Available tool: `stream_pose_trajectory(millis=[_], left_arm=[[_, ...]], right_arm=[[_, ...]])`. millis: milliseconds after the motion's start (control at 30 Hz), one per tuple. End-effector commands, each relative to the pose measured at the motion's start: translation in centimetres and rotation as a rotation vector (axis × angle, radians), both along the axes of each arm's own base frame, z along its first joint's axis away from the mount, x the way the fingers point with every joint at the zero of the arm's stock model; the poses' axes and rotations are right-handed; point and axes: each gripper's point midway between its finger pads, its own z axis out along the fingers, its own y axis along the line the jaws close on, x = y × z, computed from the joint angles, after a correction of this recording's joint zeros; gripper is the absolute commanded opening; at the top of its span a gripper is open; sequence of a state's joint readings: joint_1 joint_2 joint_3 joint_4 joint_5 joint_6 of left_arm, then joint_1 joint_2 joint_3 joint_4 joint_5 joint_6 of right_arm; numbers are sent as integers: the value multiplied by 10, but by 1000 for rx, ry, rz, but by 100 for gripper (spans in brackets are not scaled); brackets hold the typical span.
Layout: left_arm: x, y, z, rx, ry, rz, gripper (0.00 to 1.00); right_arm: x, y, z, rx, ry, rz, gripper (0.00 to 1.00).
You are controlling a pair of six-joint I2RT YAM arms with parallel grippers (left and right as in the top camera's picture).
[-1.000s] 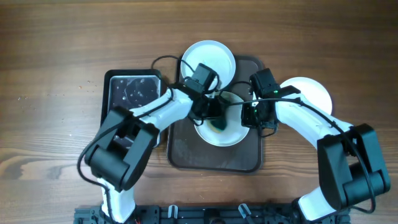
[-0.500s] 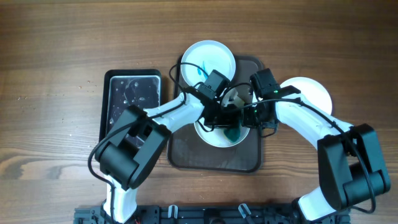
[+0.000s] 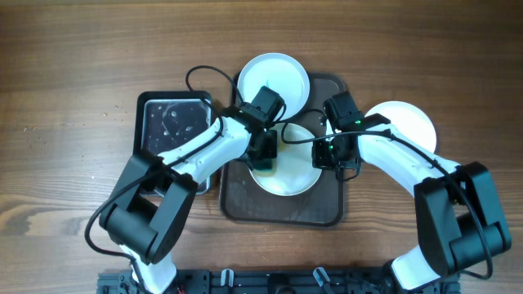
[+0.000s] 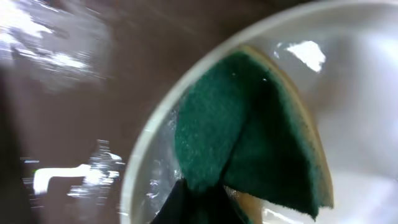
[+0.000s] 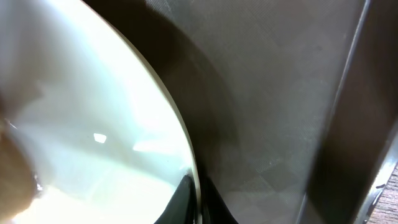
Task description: Clean dirty plates on tray and stack at the side
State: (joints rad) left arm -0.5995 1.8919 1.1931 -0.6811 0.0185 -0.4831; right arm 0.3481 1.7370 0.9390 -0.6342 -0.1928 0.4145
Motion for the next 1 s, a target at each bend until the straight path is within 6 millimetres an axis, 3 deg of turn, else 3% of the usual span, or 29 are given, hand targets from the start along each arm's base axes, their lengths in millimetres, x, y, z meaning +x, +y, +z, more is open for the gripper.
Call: stream_pose_trajectory(millis=[0, 167, 300, 433, 500, 533, 667, 767, 867, 967], left_arm=[[22, 60, 7, 257, -137, 82, 4], [12, 23, 46, -54, -94, 75, 4], [13, 23, 78, -231, -69, 132, 4], [17, 55, 105, -300, -76, 216, 4], [21, 93, 109, -251, -94, 282, 4], [22, 128, 104, -168, -92, 363, 4], [17, 195, 77, 10, -86, 506, 4], [12, 212, 48, 26, -73, 553, 4], [12, 216, 13, 29, -84, 540, 4], [10, 213, 1, 23, -65, 517, 14]], right_arm=[[-13, -24, -22, -114, 49, 3, 4], [-14, -23, -22, -109, 51, 4, 4], [-14, -23, -22, -107, 51, 4, 4], [-14, -22, -22, -106, 51, 4, 4], [-14, -23, -22, -107, 51, 4, 4], [-14, -22, -22, -107, 51, 4, 4], [-12, -22, -22, -104, 45, 2, 4], [-10, -21, -21, -99, 38, 1, 4], [-8, -12, -20, -51, 33, 8, 4], [-5, -8, -19, -31, 22, 10, 4]])
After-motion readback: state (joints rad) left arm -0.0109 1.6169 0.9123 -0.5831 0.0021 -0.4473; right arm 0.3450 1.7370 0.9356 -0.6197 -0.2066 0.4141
